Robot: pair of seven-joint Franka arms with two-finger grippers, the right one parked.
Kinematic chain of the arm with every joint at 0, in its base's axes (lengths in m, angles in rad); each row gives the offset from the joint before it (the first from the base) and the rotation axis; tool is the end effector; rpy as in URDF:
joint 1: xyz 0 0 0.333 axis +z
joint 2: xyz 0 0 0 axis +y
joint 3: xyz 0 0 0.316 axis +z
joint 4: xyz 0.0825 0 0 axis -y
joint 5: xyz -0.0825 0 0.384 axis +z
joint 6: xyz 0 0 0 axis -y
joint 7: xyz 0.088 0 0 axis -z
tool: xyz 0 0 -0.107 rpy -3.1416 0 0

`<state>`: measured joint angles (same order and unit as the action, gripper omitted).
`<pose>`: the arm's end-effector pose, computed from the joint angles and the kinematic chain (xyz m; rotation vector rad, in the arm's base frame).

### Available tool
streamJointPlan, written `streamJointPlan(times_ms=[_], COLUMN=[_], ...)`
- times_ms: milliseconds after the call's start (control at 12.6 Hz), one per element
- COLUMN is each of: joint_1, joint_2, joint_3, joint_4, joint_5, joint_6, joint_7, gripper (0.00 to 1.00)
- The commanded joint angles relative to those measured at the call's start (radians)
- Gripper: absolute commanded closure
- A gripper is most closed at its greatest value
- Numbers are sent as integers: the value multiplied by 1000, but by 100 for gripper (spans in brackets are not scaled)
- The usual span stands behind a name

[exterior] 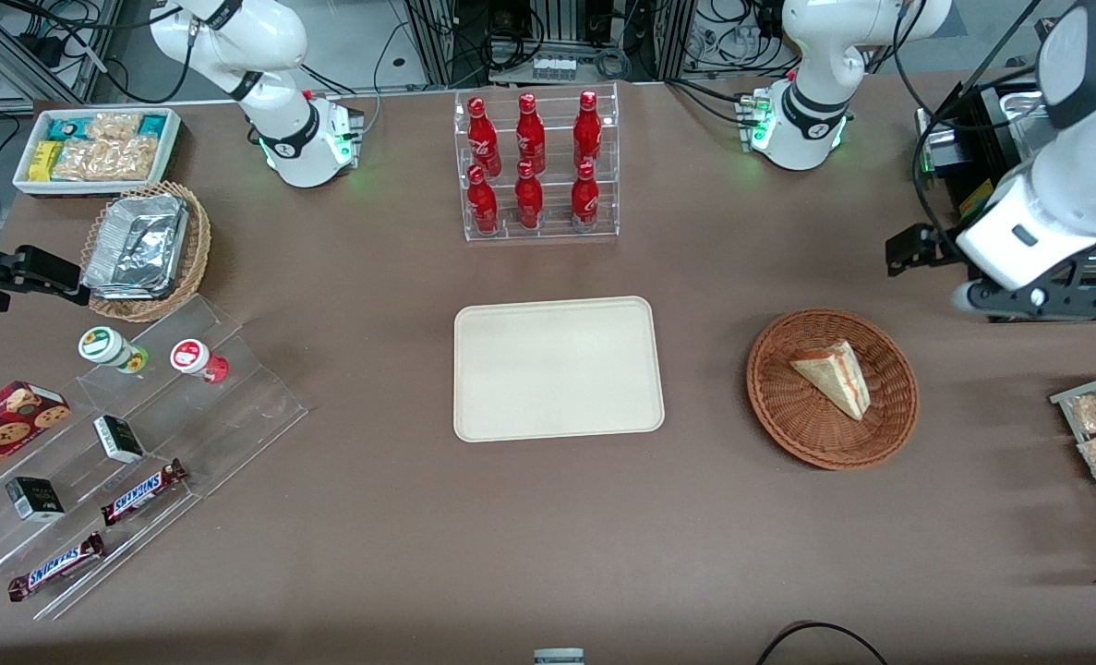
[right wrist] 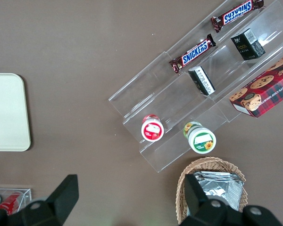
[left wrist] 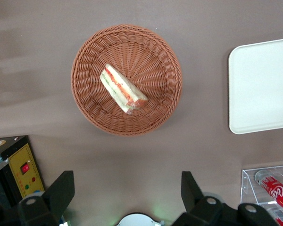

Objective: Place sandwich from basket to tray
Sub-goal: 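Move the left gripper over the wrapped sandwich in the wicker basket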

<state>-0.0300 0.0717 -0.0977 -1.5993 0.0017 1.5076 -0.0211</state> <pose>0.5602 -0.0700 0.5662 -3.1199 0.1670 0.2552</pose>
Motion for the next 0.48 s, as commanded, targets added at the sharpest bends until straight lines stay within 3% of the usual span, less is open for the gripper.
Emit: streamJointPlan(times_ms=[0,397], joint_1=[4,19], joint_2=[29,31], joint_3=[-2,4], joint_4=[-43,-215], joint_5=[15,17], joint_6=[66,276], joint_7=[0,-5], gripper=[0,0])
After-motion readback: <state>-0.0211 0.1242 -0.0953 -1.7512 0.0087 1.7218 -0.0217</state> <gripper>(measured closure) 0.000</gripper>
